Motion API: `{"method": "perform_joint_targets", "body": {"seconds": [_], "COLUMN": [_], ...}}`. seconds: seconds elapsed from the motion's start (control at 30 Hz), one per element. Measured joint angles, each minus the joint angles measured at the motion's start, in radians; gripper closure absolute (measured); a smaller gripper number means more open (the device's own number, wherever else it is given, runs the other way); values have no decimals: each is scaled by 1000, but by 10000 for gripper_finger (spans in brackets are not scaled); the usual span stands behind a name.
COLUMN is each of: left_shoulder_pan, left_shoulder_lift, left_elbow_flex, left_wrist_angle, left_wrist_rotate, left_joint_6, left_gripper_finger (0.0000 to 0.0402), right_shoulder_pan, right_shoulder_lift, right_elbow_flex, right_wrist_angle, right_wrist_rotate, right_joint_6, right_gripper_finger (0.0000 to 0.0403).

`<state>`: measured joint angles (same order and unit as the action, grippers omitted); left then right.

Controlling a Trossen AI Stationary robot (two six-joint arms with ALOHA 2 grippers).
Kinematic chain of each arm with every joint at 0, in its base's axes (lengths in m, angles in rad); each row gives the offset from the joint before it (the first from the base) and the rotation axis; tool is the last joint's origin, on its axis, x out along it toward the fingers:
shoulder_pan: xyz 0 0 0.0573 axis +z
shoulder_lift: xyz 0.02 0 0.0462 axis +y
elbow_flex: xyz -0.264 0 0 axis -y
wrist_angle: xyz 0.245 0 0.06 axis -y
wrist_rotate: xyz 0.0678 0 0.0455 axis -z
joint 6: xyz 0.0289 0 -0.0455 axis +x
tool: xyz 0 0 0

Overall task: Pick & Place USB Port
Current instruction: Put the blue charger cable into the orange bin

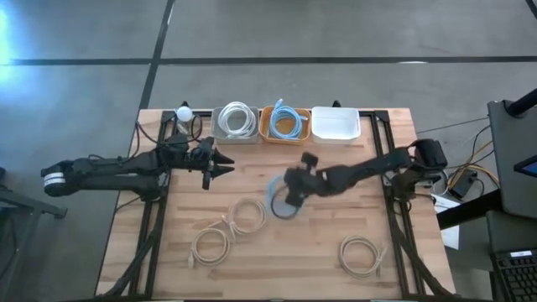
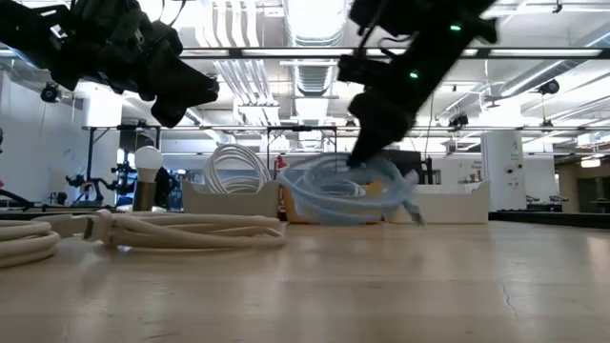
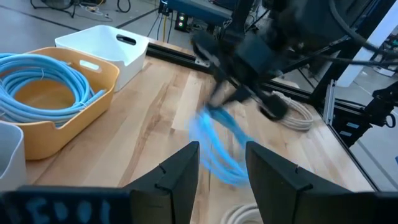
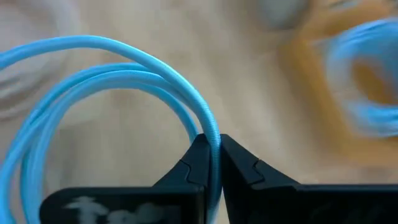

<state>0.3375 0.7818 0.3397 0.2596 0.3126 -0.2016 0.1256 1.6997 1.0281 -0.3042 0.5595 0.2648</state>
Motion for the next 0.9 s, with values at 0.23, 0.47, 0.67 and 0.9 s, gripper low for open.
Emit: {"method": "perform_joint_targets", "body": {"seconds": [0.23, 0.47, 0.67, 0.9], "left_shoulder_pan": [0, 0, 0, 0], "left_shoulder_lift": [0, 0, 0, 0], "left_elbow_flex": [0, 0, 0, 0], "left_wrist_angle": [1, 1, 2, 2], "left_wrist_rotate": [0, 0, 0, 0], "left_joint_6": [0, 0, 0, 0], "left_gripper_finger": [245, 245, 245, 245], "right_shoulder_pan": [-175, -369, -533, -620], "right_shoulder_lift": [4, 11, 14, 17], "right_elbow_flex": [188, 288, 232, 96], "right_wrist_angle": [-52, -31, 177, 447], "right_wrist_rotate": [184, 256, 214, -23], "right_joint_6": [-312, -454, -473, -360], "right_gripper_finger": [389, 389, 389, 390]}}
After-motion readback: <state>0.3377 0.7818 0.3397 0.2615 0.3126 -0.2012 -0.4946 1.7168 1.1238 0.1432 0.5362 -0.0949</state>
